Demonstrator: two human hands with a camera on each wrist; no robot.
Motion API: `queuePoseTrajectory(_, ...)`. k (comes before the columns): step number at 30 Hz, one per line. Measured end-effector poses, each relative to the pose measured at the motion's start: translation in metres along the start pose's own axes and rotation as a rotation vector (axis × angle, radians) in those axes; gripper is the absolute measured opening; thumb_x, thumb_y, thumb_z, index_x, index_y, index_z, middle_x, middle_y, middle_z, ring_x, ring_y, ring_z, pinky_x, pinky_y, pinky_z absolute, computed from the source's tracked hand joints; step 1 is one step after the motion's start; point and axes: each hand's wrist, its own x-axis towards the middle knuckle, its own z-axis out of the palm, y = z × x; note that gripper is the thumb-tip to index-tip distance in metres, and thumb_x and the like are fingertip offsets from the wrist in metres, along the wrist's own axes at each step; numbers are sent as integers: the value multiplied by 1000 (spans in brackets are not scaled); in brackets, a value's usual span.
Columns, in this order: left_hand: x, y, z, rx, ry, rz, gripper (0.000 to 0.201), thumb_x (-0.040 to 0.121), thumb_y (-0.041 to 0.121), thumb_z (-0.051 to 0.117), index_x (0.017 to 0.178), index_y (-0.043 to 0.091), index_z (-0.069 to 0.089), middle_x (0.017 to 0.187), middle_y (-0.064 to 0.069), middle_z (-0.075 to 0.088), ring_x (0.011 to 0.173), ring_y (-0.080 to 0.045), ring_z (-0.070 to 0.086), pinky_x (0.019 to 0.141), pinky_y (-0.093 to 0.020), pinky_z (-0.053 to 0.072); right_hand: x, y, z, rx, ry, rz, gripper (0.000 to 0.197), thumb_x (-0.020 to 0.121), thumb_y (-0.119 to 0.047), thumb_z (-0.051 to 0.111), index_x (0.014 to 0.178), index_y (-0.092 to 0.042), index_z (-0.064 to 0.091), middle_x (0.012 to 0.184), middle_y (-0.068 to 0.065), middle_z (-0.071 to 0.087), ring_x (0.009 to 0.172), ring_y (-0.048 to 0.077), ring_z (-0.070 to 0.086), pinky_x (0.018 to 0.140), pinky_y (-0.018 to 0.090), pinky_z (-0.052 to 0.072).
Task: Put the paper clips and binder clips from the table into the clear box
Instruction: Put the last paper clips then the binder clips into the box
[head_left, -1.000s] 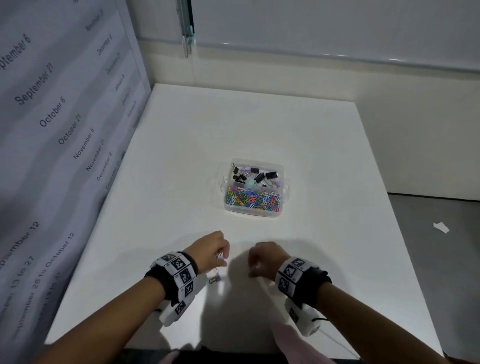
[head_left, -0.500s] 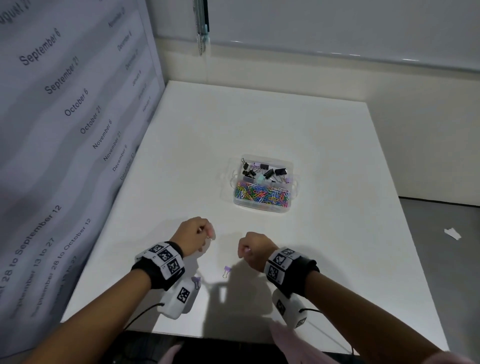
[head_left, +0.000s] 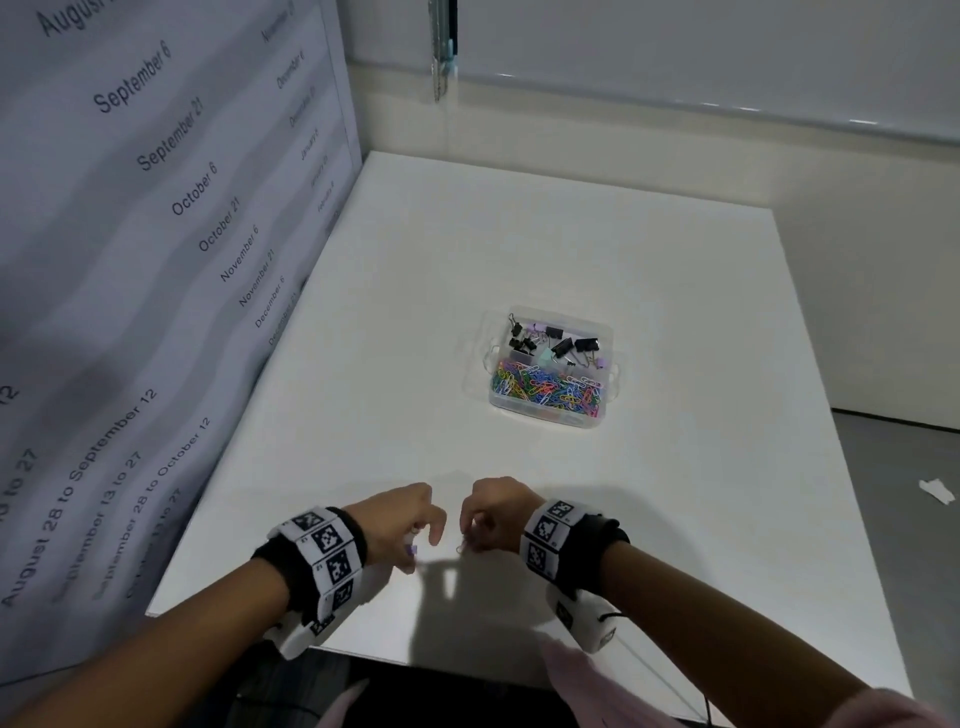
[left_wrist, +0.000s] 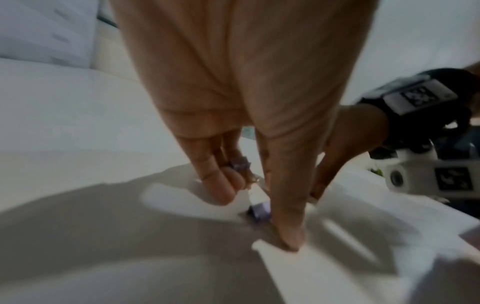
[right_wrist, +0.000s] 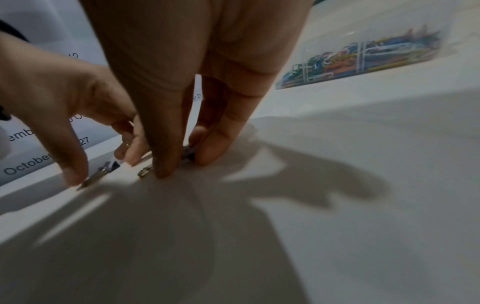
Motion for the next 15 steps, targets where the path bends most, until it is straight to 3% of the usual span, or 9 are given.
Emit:
queuePoseTrajectory(3, 7, 0, 3, 35, 31, 22, 21, 74, 9, 71, 94, 8, 65, 83, 9, 36, 70, -5, 39, 58, -6, 26, 0, 3, -3, -1, -1, 20, 14, 70, -3, 70, 84, 0, 71, 89, 25, 66, 82, 35, 62, 70, 24, 35)
queuePoseTrajectory(5, 12, 2, 3, 46, 55, 14, 14, 77, 13, 69, 89, 8, 65, 82, 9, 39, 73, -9, 41, 59, -15, 30, -1, 8, -7, -6, 2, 30, 14, 70, -4, 69, 83, 0, 70, 89, 23, 67, 83, 35, 62, 71, 26, 39)
queuePoseTrajectory(7, 20, 6, -1, 58, 82, 7, 13, 80, 16, 67, 89, 9, 62, 88, 5, 41, 78, -14, 45, 68, -22, 32, -5, 16, -15, -4, 22, 60, 13, 70, -7, 70, 82, -1, 71, 87, 22, 69, 82, 34, 63, 73, 28, 44)
queuePoseTrajectory(10, 39, 19, -16, 46, 120, 4, 17, 83, 17, 66, 96, 8, 61, 93, 0, 43, 92, -26, 54, 76, -25, 35, -12, 30, -38, 44, 93, 123, 10, 70, -7, 70, 79, -3, 72, 82, 16, 72, 75, 29, 63, 69, 19, 39)
queuePoseTrajectory(13, 63, 32, -34, 9, 142, -8, 19, 83, 18, 66, 97, 5, 61, 94, -4, 46, 98, -29, 56, 80, -28, 39, -16, 38, -76, 46, 168, 218, 12, 75, -14, 69, 86, -9, 71, 78, -2, 65, 60, 3, 50, 59, 11, 35)
queuePoseTrajectory(15, 76, 40, -45, 10, 125, -1, 18, 82, 17, 67, 93, 3, 64, 90, -5, 48, 94, -29, 57, 77, -28, 39, -14, 44, -103, 113, 257, 260, 14, 76, -15, 71, 88, -9, 69, 78, -4, 61, 59, -2, 50, 55, 11, 41)
